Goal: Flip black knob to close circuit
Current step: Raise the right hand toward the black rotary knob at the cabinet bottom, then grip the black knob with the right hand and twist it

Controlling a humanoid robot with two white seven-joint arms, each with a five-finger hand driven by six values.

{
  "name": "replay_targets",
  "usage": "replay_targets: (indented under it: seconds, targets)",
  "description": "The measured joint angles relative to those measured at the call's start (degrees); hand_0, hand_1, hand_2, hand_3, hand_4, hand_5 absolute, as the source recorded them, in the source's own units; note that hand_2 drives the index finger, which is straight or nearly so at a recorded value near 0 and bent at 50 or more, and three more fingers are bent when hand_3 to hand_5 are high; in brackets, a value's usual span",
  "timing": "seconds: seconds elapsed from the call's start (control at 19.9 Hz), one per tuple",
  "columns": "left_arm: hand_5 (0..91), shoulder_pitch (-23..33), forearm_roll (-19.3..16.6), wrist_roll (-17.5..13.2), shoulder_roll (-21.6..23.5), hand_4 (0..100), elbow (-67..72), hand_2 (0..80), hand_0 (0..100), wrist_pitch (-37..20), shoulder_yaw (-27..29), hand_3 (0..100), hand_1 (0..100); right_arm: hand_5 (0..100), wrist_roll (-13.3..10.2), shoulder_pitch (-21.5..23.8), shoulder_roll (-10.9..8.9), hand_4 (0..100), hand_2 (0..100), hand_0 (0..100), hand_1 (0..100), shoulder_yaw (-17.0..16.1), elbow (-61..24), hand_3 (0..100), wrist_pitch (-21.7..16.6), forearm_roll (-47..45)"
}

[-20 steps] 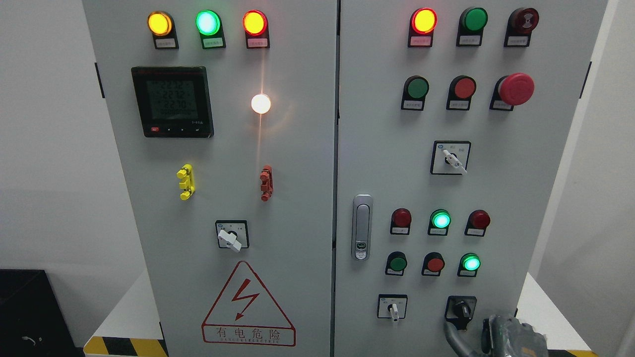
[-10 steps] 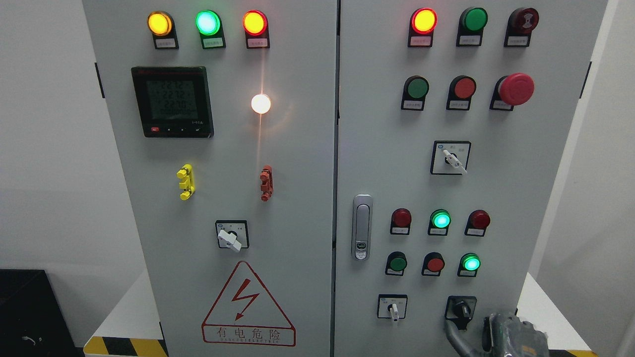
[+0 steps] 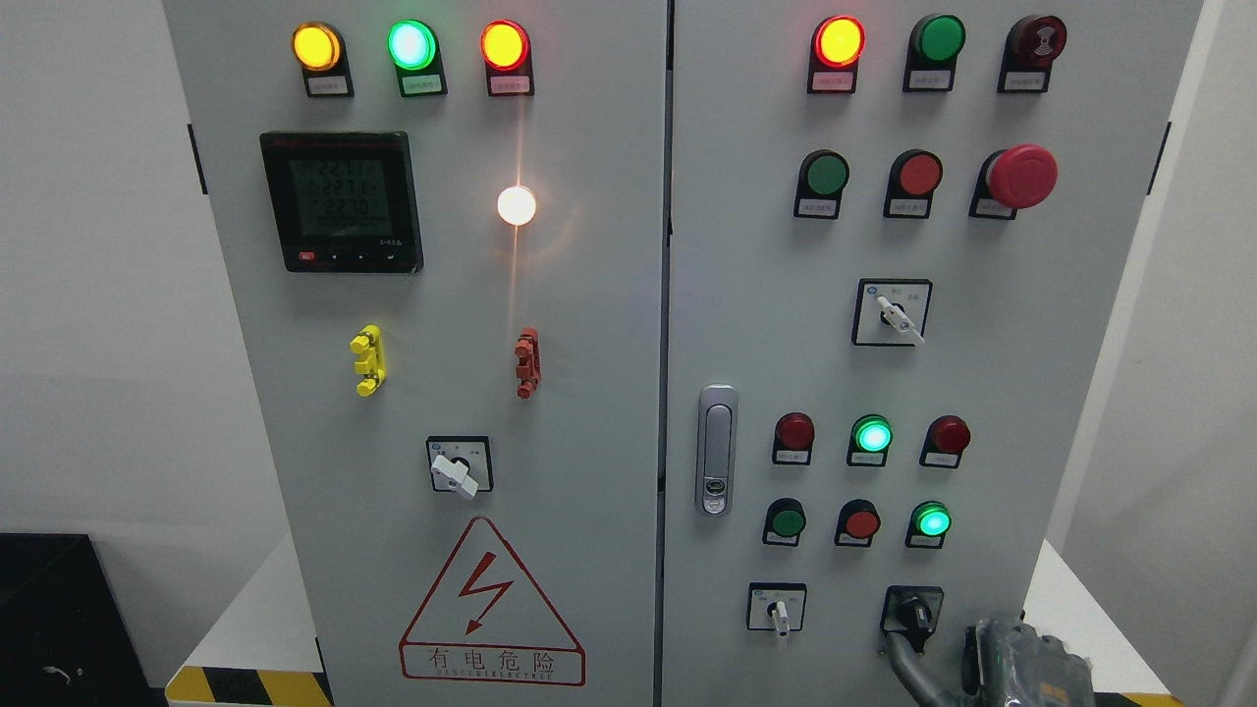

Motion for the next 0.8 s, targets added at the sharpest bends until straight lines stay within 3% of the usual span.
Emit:
replay_targets:
  seconds: [0.8]
  targets:
    - [0.0,0.0,0.0,-0.2,0.0,0,0.0,0.0,12,0.0,0.01,0,56,99,-0.18,-0.47,-0.13,100,92,0,0,-2.07,0.61,100,-1.22,0.02]
